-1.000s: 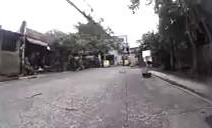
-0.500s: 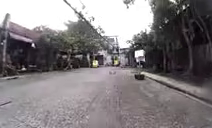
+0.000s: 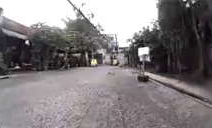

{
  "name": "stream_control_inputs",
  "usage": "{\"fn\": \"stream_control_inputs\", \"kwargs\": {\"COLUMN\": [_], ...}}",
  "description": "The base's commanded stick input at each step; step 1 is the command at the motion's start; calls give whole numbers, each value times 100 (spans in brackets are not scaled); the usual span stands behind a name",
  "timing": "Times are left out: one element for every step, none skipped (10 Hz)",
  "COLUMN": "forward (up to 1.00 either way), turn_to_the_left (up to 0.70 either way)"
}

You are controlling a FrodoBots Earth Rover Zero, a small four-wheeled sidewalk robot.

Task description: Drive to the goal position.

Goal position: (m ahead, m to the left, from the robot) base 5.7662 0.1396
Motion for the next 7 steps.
{"fn": "stream_control_inputs", "kwargs": {"forward": [100, 100, 100, 100, 100, 100, 100], "turn_to_the_left": [0, 0, 0, 0, 0, 0, 0]}}
